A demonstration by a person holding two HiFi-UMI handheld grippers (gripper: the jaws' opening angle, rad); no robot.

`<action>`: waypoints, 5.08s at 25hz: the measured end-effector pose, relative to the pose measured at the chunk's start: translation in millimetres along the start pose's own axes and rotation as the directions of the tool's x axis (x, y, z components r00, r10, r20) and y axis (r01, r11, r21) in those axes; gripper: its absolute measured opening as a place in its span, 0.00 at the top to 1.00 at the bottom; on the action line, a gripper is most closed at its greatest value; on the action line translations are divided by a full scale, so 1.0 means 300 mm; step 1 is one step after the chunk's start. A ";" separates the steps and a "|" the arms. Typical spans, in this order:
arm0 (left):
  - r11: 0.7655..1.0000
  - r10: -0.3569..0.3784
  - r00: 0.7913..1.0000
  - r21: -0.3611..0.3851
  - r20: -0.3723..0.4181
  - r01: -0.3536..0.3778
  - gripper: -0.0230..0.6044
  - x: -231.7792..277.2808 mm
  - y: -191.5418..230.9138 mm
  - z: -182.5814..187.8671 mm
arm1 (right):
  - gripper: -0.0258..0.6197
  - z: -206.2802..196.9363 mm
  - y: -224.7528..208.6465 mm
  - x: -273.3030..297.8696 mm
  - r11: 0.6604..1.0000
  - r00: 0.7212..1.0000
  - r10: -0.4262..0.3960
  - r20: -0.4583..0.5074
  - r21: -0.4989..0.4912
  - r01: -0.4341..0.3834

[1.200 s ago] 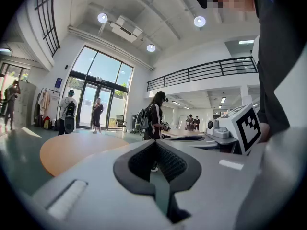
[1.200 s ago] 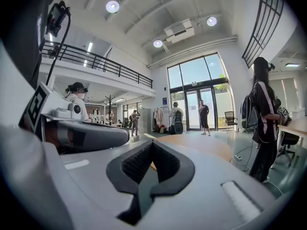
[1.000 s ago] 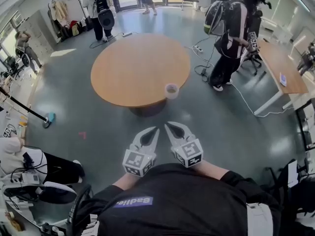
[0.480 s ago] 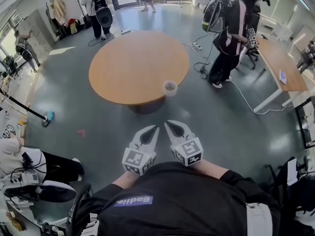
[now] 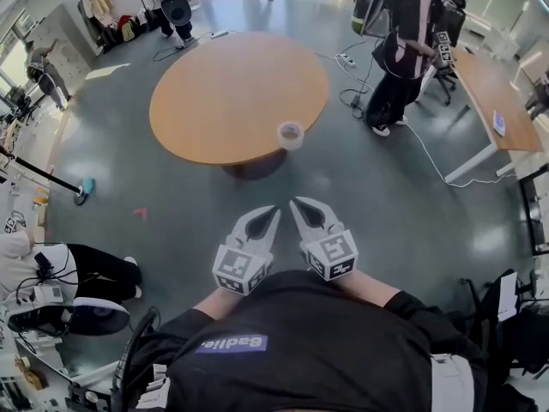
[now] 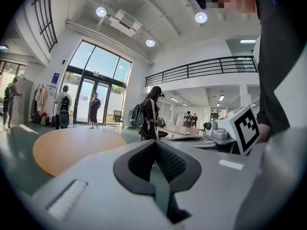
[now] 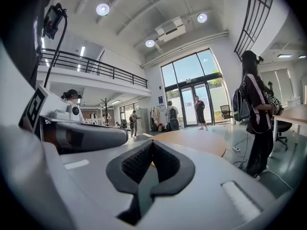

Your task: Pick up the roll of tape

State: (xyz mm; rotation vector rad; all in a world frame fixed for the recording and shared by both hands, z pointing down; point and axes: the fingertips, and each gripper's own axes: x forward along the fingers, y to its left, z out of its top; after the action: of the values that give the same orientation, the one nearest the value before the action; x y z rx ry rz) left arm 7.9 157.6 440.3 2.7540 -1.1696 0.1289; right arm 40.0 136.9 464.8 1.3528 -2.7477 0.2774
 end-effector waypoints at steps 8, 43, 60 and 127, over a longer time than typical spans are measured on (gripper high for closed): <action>1.000 0.005 1.000 0.024 -0.026 -0.004 0.94 0.122 -0.104 0.001 | 0.95 0.001 -0.137 -0.083 0.999 0.999 0.000 0.044 0.034 -0.002; 0.993 -0.101 0.994 -0.053 0.043 0.103 0.94 0.428 0.661 0.134 | 0.95 0.098 -0.360 0.658 0.991 0.988 -0.134 -0.076 0.009 0.135; 0.988 -0.106 0.994 -0.112 0.018 0.108 0.94 0.597 0.903 0.151 | 0.95 0.063 -0.552 0.850 0.963 0.956 -0.241 -0.168 0.082 0.257; 0.982 0.177 0.979 -0.046 -0.101 -0.183 0.94 0.555 0.990 0.085 | 0.62 -0.787 -1.066 1.073 0.933 0.540 -0.069 -0.839 0.136 0.332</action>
State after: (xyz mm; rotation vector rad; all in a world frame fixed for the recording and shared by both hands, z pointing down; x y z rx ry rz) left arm -90.3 -168.3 467.8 2.5597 -1.3726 0.2436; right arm 91.5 -259.9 783.4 1.1344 -1.7618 1.0276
